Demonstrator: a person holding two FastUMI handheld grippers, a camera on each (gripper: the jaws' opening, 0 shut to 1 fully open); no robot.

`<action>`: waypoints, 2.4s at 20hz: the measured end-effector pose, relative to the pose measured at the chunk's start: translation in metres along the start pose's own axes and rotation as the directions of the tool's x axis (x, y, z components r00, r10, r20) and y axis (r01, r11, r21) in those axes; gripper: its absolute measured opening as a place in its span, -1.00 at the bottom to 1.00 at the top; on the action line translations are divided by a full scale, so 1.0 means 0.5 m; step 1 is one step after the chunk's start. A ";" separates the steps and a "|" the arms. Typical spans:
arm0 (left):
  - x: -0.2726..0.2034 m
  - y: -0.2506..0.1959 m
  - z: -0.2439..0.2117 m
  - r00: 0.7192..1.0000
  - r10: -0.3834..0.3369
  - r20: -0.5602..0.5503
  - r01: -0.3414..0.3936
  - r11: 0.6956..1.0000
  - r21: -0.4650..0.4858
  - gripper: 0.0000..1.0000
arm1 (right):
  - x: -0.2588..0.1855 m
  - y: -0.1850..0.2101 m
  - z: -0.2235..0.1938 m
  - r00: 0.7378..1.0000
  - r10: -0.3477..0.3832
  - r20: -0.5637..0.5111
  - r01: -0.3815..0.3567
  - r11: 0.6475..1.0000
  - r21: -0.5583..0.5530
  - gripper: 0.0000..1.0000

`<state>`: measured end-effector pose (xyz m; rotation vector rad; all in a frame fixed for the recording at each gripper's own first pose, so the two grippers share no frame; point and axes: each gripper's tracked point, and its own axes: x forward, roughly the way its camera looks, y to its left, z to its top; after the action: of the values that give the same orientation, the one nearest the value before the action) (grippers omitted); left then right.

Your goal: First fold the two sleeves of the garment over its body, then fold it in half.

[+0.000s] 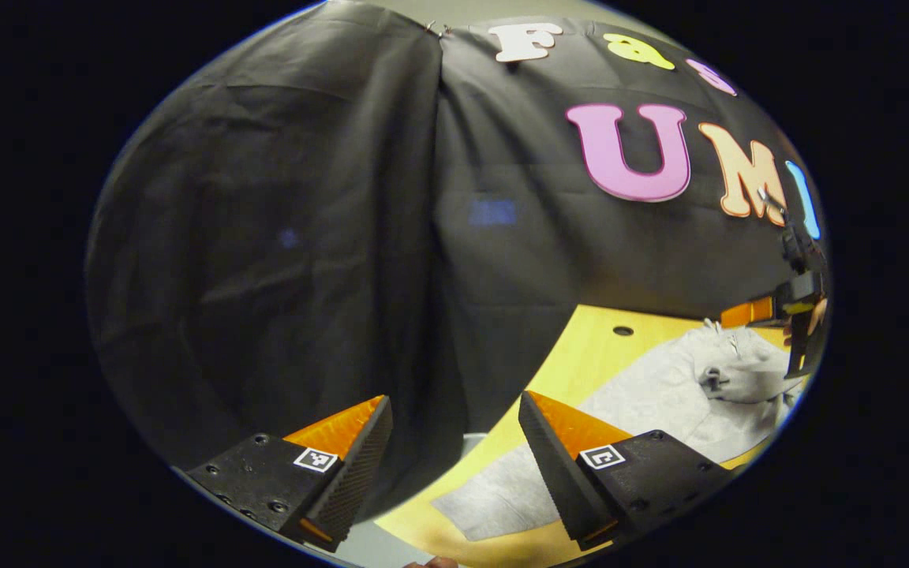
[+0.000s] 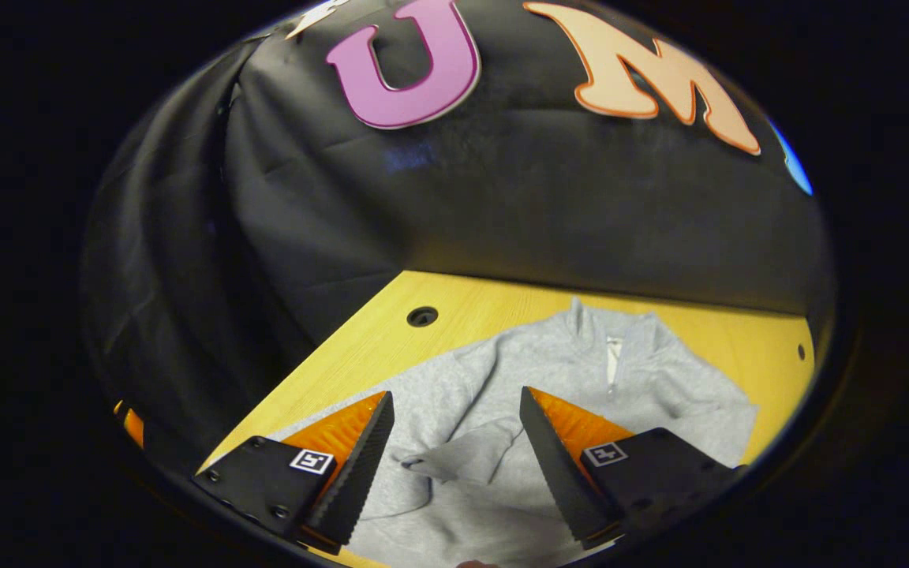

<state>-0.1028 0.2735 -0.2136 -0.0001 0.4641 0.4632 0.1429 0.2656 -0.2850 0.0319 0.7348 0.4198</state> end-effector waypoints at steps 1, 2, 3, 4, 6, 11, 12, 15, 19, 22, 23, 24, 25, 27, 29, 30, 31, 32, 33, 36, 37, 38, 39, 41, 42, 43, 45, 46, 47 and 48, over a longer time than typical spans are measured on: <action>0.005 -0.006 -0.028 0.999 -0.011 -0.039 0.010 1.000 -0.013 0.99 | -0.016 -0.007 0.014 0.999 -0.004 0.033 0.004 1.000 -0.017 0.97; 0.010 -0.014 -0.054 0.997 -0.024 -0.075 0.022 0.999 -0.025 0.91 | -0.033 -0.015 0.033 0.998 -0.012 0.066 0.014 0.999 -0.034 0.90; 0.014 -0.024 -0.077 0.994 -0.036 -0.105 0.032 0.999 -0.038 0.91 | -0.054 -0.024 0.051 0.995 -0.023 0.099 0.028 0.998 -0.052 0.90; 0.017 -0.032 -0.100 0.989 -0.046 -0.139 0.040 0.998 -0.048 0.91 | -0.075 -0.031 0.068 0.991 -0.032 0.127 0.042 0.997 -0.070 0.90; 0.025 -0.044 -0.145 0.978 -0.061 -0.200 0.049 0.997 -0.068 0.92 | -0.112 -0.051 0.084 0.984 -0.053 0.171 0.071 0.993 -0.099 0.97; 0.034 -0.048 -0.231 0.945 -0.032 -0.325 -0.003 0.994 -0.107 0.92 | -0.185 -0.117 0.082 0.976 -0.099 0.194 0.119 0.988 -0.094 1.00; 0.036 -0.051 -0.246 0.938 -0.027 -0.346 -0.013 0.993 -0.113 0.93 | -0.192 -0.134 0.076 0.975 -0.109 0.191 0.128 0.988 -0.087 1.00; 0.037 -0.051 -0.274 0.920 -0.009 -0.393 -0.045 0.991 -0.128 0.90 | -0.222 -0.187 0.066 0.971 -0.147 0.188 0.163 0.984 -0.074 1.00; 0.037 -0.056 -0.291 0.903 0.026 -0.430 -0.055 0.997 -0.055 0.92 | -0.270 -0.244 0.063 0.962 -0.185 0.203 0.201 0.978 -0.063 1.00; 0.042 -0.061 -0.279 0.906 0.032 -0.423 -0.069 0.995 -0.073 0.75 | -0.314 -0.278 0.067 0.952 -0.202 0.230 0.216 0.976 -0.038 1.00; 0.046 -0.059 -0.281 0.905 0.039 -0.423 -0.078 0.994 -0.075 0.74 | -0.327 -0.294 0.064 0.949 -0.207 0.236 0.220 0.975 -0.030 1.00; 0.046 -0.062 -0.279 0.905 0.035 -0.424 -0.074 0.994 -0.076 0.58 | -0.339 -0.308 0.061 0.947 -0.214 0.239 0.225 0.974 -0.021 1.00; 0.052 -0.072 -0.280 0.908 0.029 -0.417 -0.066 0.995 -0.074 0.41 | -0.349 -0.321 0.054 0.946 -0.219 0.240 0.229 0.973 -0.014 1.00; 0.056 -0.095 -0.278 0.907 0.011 -0.420 -0.042 0.997 -0.065 -0.09 | -0.370 -0.349 0.041 0.944 -0.234 0.233 0.242 0.970 -0.006 1.00; 0.057 -0.102 -0.277 0.905 0.024 -0.424 -0.039 0.999 -0.027 -0.59 | -0.387 -0.372 0.035 0.939 -0.251 0.234 0.261 0.965 -0.011 1.00; 0.060 -0.104 -0.277 0.906 0.035 -0.422 -0.039 0.999 0.000 -0.84 | -0.398 -0.375 0.034 0.937 -0.253 0.241 0.264 0.964 -0.014 1.00; 0.060 -0.105 -0.275 0.904 0.045 -0.425 -0.041 0.999 0.019 -0.91 | -0.406 -0.379 0.034 0.934 -0.256 0.249 0.268 0.963 -0.016 1.00; 0.062 -0.105 -0.273 0.900 0.052 -0.432 -0.046 0.999 0.025 -1.00 | -0.415 -0.383 0.035 0.931 -0.259 0.256 0.272 0.962 -0.018 1.00; 0.063 -0.111 -0.271 0.892 0.050 -0.448 -0.047 0.999 0.016 -1.00 | -0.421 -0.386 0.032 0.930 -0.260 0.260 0.274 0.962 -0.018 1.00; 0.079 -0.121 -0.241 0.892 0.036 -0.451 -0.057 0.998 -0.034 -1.00 | -0.440 -0.396 0.027 0.926 -0.266 0.268 0.277 0.961 -0.006 1.00; 0.088 -0.124 -0.222 0.899 0.032 -0.436 -0.058 0.997 -0.045 -1.00 | -0.447 -0.402 0.024 0.925 -0.270 0.268 0.282 0.959 -0.007 1.00; 0.093 -0.130 -0.198 0.908 0.022 -0.418 -0.050 0.997 -0.055 -1.00 | -0.453 -0.408 0.021 0.922 -0.276 0.270 0.290 0.957 -0.009 1.00; 0.099 -0.137 -0.172 0.916 0.013 -0.400 -0.042 0.997 -0.065 -1.00 | -0.458 -0.411 0.017 0.921 -0.280 0.271 0.294 0.956 -0.012 1.00; 0.116 -0.167 -0.122 0.931 -0.015 -0.365 -0.012 0.997 -0.073 -1.00 | -0.463 -0.423 0.006 0.921 -0.287 0.264 0.302 0.953 -0.015 1.00; 0.127 -0.184 -0.095 0.939 -0.027 -0.342 0.003 0.998 -0.070 -1.00 | -0.467 -0.429 0.000 0.921 -0.292 0.259 0.306 0.952 -0.014 1.00; 0.134 -0.201 -0.069 0.947 -0.036 -0.320 0.019 0.998 -0.057 -1.00 | -0.472 -0.436 -0.004 0.920 -0.297 0.255 0.310 0.951 -0.011 1.00; 0.146 -0.240 -0.018 0.958 -0.067 -0.278 0.060 0.998 -0.036 -1.00 | -0.482 -0.449 -0.013 0.918 -0.307 0.252 0.318 0.948 -0.006 1.00; 0.152 -0.264 0.006 0.961 -0.087 -0.261 0.082 0.996 -0.033 -1.00 | -0.489 -0.455 -0.022 0.917 -0.313 0.248 0.324 0.946 -0.004 1.00; 0.155 -0.285 0.021 0.963 -0.104 -0.249 0.101 0.995 -0.026 -1.00 | -0.495 -0.461 -0.028 0.916 -0.319 0.245 0.329 0.944 0.000 1.00; 0.158 -0.303 0.039 0.964 -0.116 -0.240 0.115 0.993 -0.018 -1.00 | -0.501 -0.467 -0.035 0.914 -0.325 0.242 0.333 0.943 0.006 1.00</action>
<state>0.0337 0.1736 -0.2458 -0.0880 0.6985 0.3503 0.0499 -0.0464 -0.1773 -0.0731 0.4805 0.1019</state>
